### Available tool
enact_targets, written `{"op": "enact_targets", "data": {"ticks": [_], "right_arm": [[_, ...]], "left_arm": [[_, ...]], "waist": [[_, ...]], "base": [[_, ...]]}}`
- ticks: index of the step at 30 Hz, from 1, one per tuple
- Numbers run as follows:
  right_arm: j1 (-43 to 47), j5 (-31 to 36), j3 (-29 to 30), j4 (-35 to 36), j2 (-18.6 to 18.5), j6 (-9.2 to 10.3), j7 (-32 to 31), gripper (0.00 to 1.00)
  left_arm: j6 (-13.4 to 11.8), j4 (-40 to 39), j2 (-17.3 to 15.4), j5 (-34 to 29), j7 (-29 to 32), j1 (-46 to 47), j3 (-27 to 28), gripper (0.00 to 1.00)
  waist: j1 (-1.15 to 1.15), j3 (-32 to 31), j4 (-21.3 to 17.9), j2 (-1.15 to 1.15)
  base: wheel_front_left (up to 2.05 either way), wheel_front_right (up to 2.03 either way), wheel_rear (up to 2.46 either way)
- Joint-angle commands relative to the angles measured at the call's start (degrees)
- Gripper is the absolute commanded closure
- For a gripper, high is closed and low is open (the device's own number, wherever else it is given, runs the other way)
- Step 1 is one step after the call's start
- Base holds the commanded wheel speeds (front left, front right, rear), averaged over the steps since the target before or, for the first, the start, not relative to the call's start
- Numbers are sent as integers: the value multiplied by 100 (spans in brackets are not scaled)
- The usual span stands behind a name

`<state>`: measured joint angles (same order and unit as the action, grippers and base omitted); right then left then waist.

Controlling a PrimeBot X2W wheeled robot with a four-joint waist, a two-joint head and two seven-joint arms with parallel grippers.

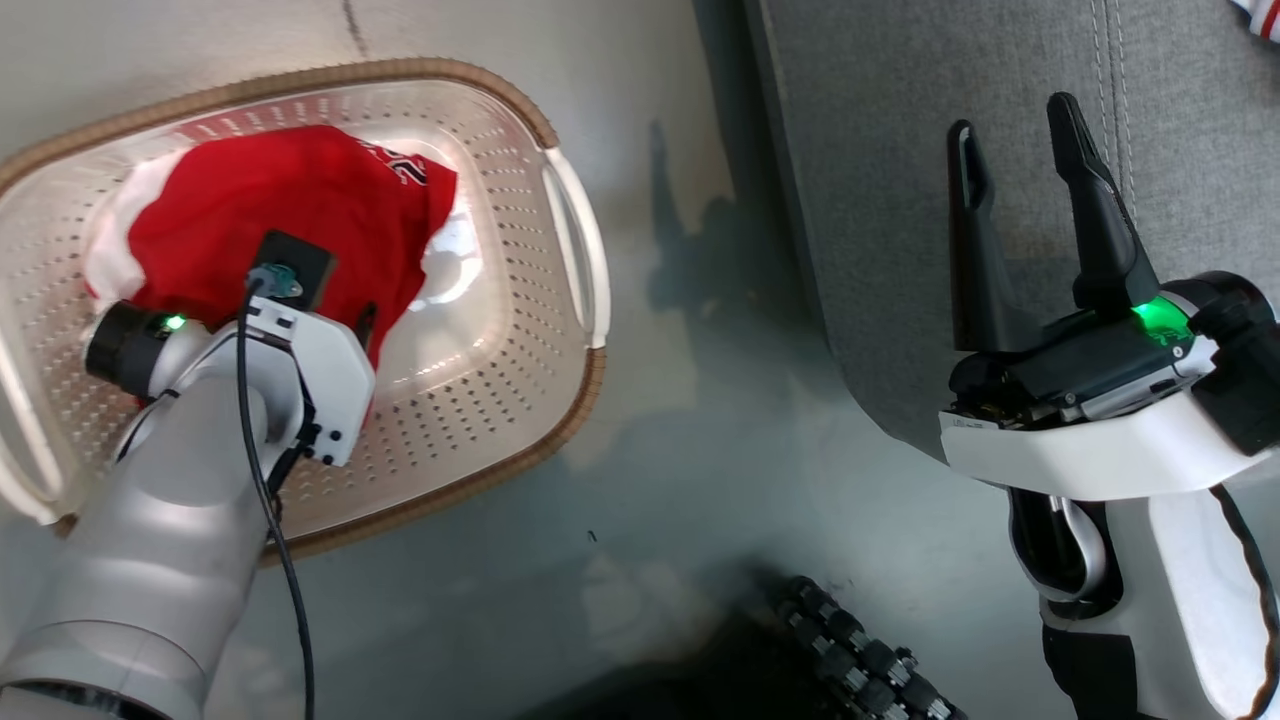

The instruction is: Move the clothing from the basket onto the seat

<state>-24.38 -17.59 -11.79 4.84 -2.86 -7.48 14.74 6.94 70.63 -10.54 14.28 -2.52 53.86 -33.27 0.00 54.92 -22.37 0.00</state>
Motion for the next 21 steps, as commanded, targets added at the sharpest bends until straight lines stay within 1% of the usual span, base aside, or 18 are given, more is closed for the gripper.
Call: {"op": "enact_targets", "data": {"ticks": [1,7,8,11,12,16,18,21], "right_arm": [[-104,-65,-25,37,-10,-3,53,0],[-128,-164,-98,106,-10,-3,55,0],[-129,-167,-108,115,-10,-3,54,0],[-123,-191,-117,135,-11,-3,51,0],[-117,-191,-118,140,-11,-3,51,0],[-91,-158,-77,177,-11,-3,52,0],[-94,-147,-72,169,-11,-3,52,0],[-93,-92,-11,150,-12,-3,52,0]], "left_arm": [[11,57,-106,49,59,136,3,0],[-111,182,-236,57,316,222,-18,0],[-133,202,-267,59,390,229,-24,9],[-190,242,-308,56,551,230,-58,71],[-192,252,-304,83,652,222,-54,100],[-203,284,-344,27,855,222,-151,100],[-197,260,-333,72,716,262,-131,100],[-160,208,-218,241,441,246,-2,100]], "waist": [[0,150,-154,0],[0,241,-245,0],[0,253,-253,0],[0,261,-255,0],[0,260,-256,0],[0,248,-260,0],[0,223,-266,0],[0,92,-185,0]], "base": [[0,0,0],[0,0,0],[0,0,0],[0,0,0],[0,0,0],[0,0,0],[0,0,0],[0,0,0]]}}
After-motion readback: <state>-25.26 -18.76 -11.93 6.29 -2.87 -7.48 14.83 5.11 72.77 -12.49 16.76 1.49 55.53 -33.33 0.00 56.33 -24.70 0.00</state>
